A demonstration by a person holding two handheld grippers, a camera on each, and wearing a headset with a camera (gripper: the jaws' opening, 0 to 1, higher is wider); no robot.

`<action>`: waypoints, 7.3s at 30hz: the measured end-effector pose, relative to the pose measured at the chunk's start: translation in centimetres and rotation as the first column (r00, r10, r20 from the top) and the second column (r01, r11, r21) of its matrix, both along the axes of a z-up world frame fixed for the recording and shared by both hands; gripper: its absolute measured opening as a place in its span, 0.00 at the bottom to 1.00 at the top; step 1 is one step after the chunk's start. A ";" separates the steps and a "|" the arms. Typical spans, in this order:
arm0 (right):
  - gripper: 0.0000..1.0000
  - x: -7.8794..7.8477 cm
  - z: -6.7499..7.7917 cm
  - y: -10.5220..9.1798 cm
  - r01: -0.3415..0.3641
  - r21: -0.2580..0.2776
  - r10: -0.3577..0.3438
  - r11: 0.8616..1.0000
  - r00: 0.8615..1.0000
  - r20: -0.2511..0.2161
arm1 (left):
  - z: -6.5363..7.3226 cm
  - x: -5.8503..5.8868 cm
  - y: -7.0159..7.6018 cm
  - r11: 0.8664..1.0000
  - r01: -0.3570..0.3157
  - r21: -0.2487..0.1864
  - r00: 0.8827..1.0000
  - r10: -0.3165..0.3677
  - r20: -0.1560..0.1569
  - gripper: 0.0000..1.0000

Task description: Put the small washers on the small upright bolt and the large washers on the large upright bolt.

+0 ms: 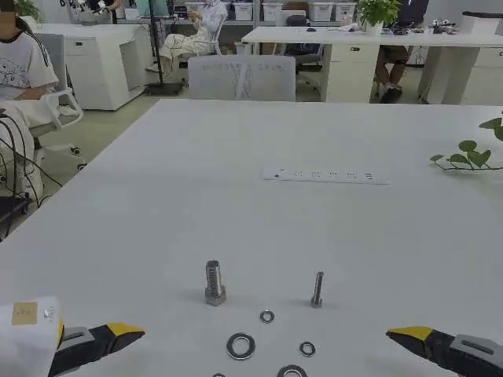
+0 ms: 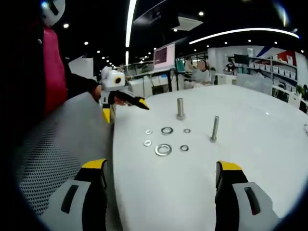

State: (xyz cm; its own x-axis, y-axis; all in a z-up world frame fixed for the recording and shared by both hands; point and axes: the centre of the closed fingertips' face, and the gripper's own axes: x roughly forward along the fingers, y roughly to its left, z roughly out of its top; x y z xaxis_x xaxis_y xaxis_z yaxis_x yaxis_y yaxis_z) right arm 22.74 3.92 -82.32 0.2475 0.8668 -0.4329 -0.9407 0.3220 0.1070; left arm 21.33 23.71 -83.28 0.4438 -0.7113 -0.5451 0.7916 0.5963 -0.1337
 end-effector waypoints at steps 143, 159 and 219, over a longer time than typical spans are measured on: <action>0.66 2.2 0.4 7.0 -0.450 -0.418 0.503 0.789 0.864 0.020 | 0.3 -0.1 -0.5 1.000 -0.027 -0.010 1.000 0.027 0.008 0.92; 0.58 2.7 -1.0 7.5 -0.513 -0.521 0.578 0.682 0.815 -0.046 | 0.4 0.3 -0.7 0.999 -0.038 -0.010 0.999 0.038 0.018 0.91; 0.23 2.5 -5.0 7.5 -0.495 -0.766 0.590 0.409 0.784 -0.192 | 2.1 1.0 -0.7 0.997 -0.071 -0.030 0.994 0.073 0.085 0.89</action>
State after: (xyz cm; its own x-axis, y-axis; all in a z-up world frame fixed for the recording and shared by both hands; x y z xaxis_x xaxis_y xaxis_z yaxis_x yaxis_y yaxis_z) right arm 25.20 11.46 -87.36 -0.0736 0.1990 -0.9772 -0.9371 -0.3491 -0.0005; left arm 22.30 22.98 -81.14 0.5388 -0.6898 -0.4835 0.7559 0.6493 -0.0840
